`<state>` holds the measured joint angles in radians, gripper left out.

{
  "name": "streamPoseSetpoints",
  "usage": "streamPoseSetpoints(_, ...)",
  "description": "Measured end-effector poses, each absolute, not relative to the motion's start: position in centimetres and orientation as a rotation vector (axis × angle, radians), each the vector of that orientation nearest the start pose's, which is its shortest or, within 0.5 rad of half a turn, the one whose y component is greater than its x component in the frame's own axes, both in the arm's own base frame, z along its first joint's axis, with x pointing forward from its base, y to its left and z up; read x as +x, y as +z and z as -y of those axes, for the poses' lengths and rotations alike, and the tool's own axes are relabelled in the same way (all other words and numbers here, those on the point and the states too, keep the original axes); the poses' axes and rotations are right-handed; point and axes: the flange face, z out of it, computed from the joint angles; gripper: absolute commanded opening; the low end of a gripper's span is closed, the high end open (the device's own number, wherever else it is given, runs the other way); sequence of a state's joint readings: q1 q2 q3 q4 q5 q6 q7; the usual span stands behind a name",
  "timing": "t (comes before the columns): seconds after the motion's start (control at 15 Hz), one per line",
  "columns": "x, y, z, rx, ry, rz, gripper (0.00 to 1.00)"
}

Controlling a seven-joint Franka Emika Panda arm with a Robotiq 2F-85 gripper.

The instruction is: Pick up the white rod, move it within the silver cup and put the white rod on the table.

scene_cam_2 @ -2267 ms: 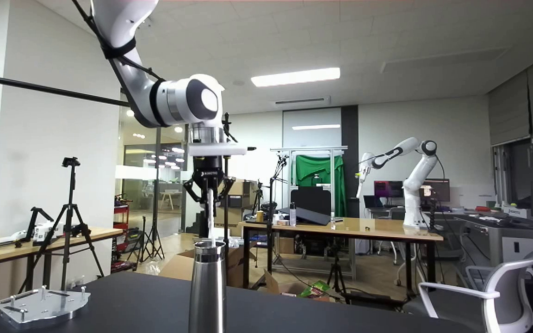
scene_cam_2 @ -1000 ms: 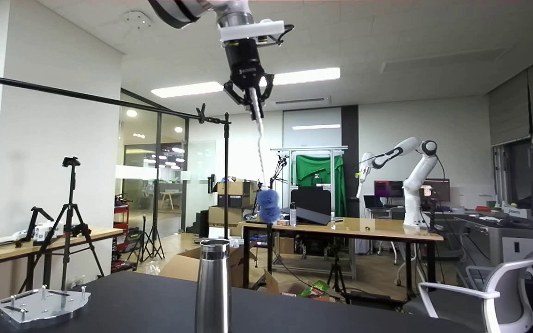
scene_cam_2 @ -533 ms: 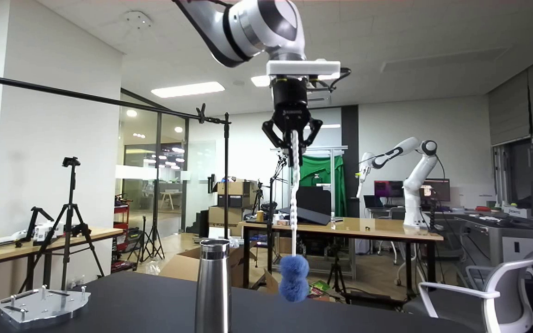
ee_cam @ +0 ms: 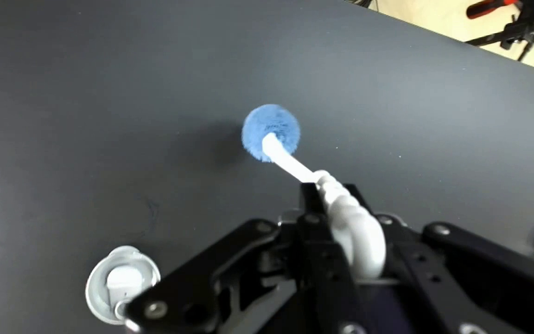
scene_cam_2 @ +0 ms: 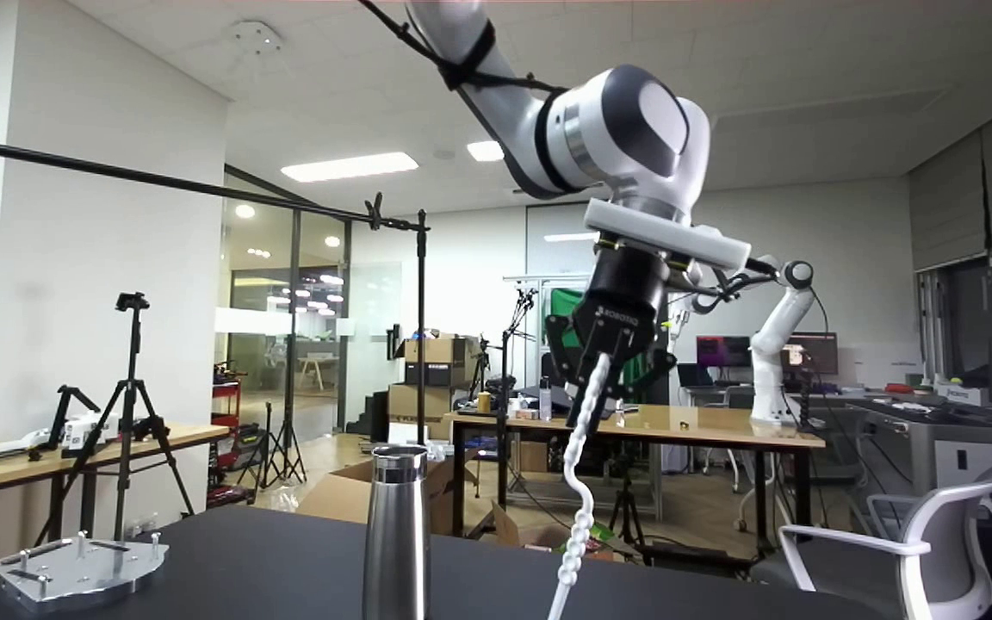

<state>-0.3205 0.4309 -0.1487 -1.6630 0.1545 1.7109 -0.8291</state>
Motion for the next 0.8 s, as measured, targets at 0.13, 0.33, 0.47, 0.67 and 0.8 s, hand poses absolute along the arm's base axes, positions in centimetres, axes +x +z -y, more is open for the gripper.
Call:
streamPoseSetpoints(0.13, 55.9, 30.1, 27.8, -2.725, 0.396, 0.331, 0.04)
streamPoseSetpoints(0.33, 55.3, 25.5, 29.5, -2.638, 0.419, 0.158, 0.04)
streamPoseSetpoints(0.47, 55.1, 23.1, 30.1, -2.591, 0.422, 0.033, 0.04)
streamPoseSetpoints(0.67, 54.8, 20.1, 30.8, -2.556, 0.431, -0.104, 0.04)
streamPoseSetpoints(0.8, 54.5, 18.6, 31.3, -2.554, 0.440, -0.158, 0.04)
